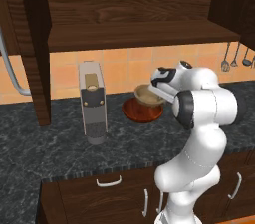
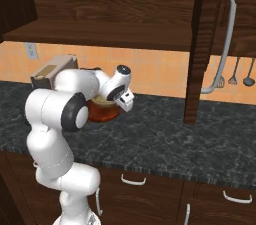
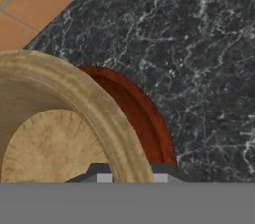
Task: Pick up the bowls on the counter and stack them on top of one another in the open cabinet. Place the smaller bowl on top of the larger bowl.
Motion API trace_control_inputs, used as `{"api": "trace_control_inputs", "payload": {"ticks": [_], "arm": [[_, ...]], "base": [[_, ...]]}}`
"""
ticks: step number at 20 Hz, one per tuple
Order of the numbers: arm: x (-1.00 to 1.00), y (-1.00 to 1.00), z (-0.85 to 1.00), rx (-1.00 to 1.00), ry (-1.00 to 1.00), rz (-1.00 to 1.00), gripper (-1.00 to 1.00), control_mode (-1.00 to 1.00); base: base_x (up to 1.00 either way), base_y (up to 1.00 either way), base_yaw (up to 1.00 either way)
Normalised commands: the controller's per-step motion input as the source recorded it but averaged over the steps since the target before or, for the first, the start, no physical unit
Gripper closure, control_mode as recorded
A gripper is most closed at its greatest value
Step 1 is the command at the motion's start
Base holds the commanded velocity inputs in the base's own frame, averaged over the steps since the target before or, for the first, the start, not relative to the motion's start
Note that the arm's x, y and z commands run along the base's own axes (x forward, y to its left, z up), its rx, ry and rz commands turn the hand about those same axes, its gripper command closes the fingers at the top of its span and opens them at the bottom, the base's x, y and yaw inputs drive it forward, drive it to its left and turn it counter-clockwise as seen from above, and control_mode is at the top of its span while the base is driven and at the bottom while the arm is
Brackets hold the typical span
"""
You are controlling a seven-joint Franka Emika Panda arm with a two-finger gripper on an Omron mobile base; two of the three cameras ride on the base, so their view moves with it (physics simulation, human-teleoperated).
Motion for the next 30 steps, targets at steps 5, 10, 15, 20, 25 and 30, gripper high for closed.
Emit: {"api": "trace_control_inputs", "payload": {"ticks": [5, 10, 15, 20, 25, 30], "arm": [[0.22, 0.38, -0.18, -0.07, 0.07, 0.0, 1.0, -1.0], [0.05, 0.07, -0.25, -0.09, 0.04, 0.0, -1.0, -1.0], [0.03, 0.03, 0.17, -0.01, 0.0, 0.0, -1.0, -1.0], [-0.21, -0.48, 0.41, 0.05, 0.07, 0.0, -1.0, -1.0], [-0.06, -0.27, -0.16, 0.0, 0.08, 0.0, -1.0, -1.0], [0.0, 0.06, -0.48, 0.0, 0.07, 0.03, -1.0, -1.0]], "base": [[0.0, 0.0, 0.0], [0.0, 0.0, 0.0], [0.0, 0.0, 0.0], [0.0, 0.0, 0.0], [0.0, 0.0, 0.0], [0.0, 0.0, 0.0]]}}
